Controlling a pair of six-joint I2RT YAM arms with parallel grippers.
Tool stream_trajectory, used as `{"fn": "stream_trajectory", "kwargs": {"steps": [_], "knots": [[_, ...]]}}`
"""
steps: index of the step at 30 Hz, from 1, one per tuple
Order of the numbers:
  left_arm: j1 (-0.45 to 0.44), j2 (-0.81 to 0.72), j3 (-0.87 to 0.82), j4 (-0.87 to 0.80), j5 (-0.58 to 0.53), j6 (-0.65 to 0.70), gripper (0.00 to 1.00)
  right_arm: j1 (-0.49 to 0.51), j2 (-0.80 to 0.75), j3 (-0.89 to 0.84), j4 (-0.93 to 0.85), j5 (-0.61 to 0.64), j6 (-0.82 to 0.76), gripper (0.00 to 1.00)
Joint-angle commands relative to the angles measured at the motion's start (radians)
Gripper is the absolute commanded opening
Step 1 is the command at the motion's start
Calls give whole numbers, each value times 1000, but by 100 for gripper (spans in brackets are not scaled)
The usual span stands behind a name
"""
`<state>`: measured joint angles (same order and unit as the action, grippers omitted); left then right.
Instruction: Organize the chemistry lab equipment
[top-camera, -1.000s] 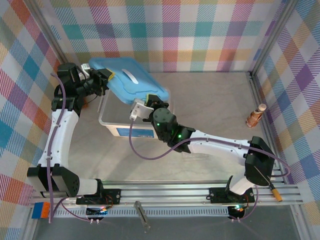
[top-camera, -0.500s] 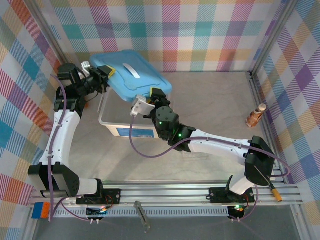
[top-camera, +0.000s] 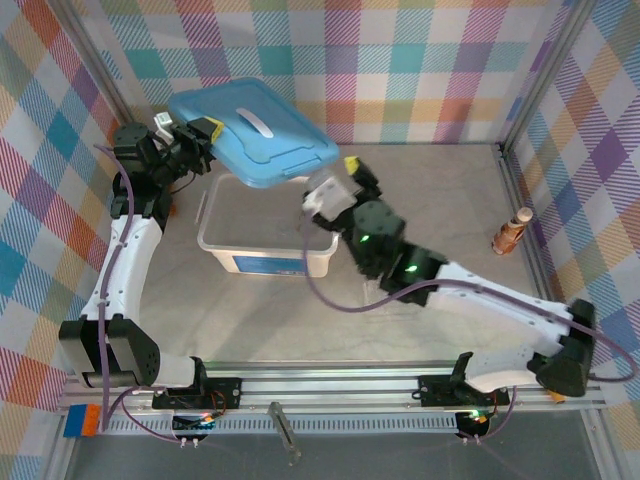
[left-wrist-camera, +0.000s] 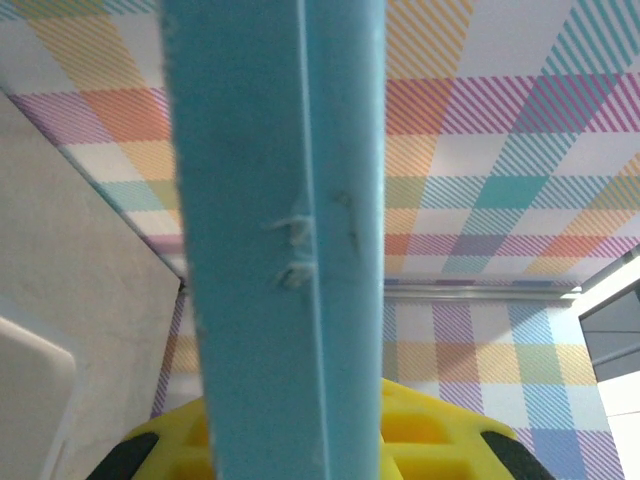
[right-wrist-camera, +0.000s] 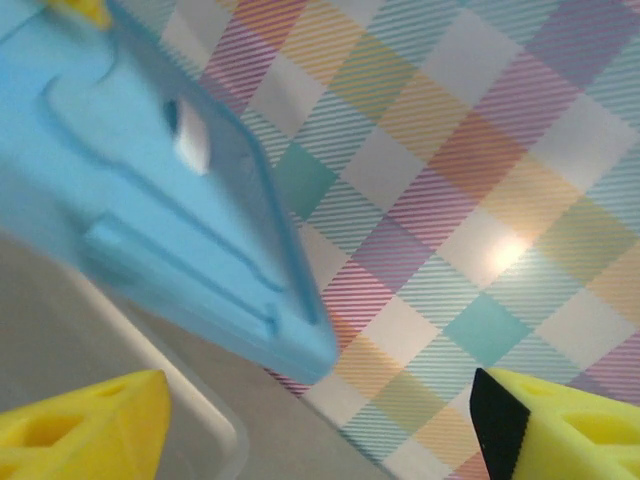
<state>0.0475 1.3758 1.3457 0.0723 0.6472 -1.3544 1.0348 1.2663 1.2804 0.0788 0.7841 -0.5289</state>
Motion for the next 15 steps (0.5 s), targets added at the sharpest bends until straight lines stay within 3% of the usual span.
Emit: {"fn": "stream_trajectory", "kwargs": {"steps": [1,3,7,11,15], "knots": [[17,-22,0,148,-32,33,0,-172,-91,135,-411,-217,679,85],[17,-35,-18,162,-49,49,0,-290,-105,163,-516,-390,911,86],[17,-45,-33,203,-64,59,0,-457,-136,76,-469,-722,1235,89],[16,-50,-22,198,-75,95,0,-548,-110,-64,-237,-1008,1520,89],[15,-54,-32,203,-85,104,0,-556,-47,-164,24,-1136,1695,88]]}}
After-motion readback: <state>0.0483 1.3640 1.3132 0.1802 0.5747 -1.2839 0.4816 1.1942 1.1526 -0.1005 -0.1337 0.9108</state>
